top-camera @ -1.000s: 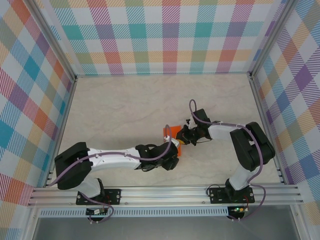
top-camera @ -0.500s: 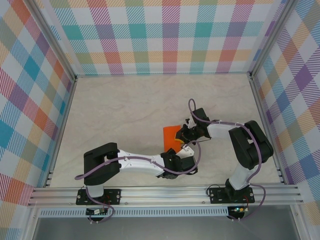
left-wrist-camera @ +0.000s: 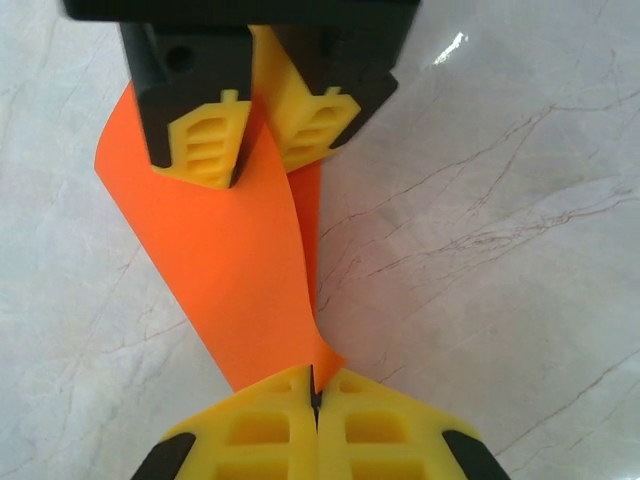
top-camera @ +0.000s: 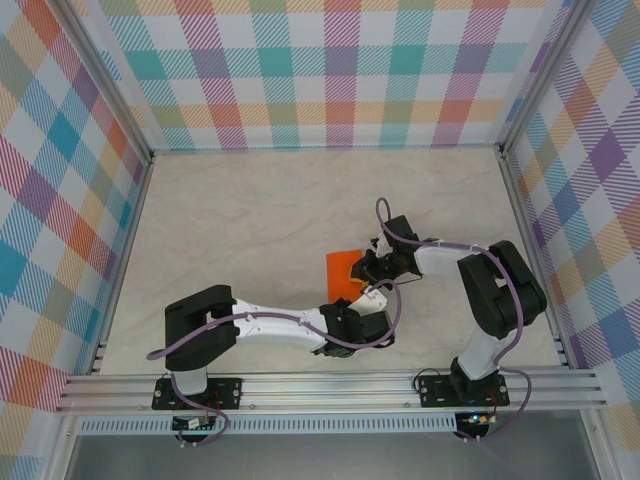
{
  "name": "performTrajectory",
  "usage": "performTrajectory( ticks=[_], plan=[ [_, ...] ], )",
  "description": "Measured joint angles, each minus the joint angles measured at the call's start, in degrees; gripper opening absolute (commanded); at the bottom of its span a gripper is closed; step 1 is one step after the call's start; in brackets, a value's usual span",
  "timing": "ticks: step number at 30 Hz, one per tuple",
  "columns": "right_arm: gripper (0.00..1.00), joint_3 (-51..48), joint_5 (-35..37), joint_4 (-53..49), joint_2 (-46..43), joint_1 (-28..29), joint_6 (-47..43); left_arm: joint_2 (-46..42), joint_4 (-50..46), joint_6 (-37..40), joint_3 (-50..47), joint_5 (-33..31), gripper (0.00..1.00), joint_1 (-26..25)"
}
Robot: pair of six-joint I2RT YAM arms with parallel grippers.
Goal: Fold a paper plane with a square sheet of paper (pick it up from the middle)
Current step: Third fold the triangle at the center of the table.
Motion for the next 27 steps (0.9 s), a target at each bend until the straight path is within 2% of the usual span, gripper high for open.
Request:
performTrajectory(
  ticks=[4, 7, 13, 17, 22, 27],
  plan=[
    [0.39, 0.2, 1.1, -1.7, -0.2, 0.0, -1.7, -2.2, 0.6, 0.1, -1.0, 3.0, 0.0, 1.1],
    [0.45, 0.9, 3.4, -4.7, -1.0, 0.0, -3.4, -3.8, 1.9, 0.0, -2.7, 6.4, 0.0, 2.8],
    [0.47, 3.9, 8.1, -10.9, -4.3, -0.4, -8.3, -7.5, 4.2, 0.0, -7.4, 14.8, 0.0, 7.3],
    [0.38, 5.8, 8.9, -12.0, -5.9, -0.4, -11.1, -9.4, 5.7, -0.2, -9.7, 20.3, 0.0, 10.0],
    [0.18, 8.6, 6.1, -12.1, -5.2, -0.4, -13.9, -11.0, 8.0, -0.2, -12.0, 26.5, 0.0, 12.9],
    [0.15, 13.0, 1.8, -11.6, 1.1, -0.4, -16.0, -11.6, 9.5, -0.2, -12.3, 32.1, 0.0, 15.0]
  ],
)
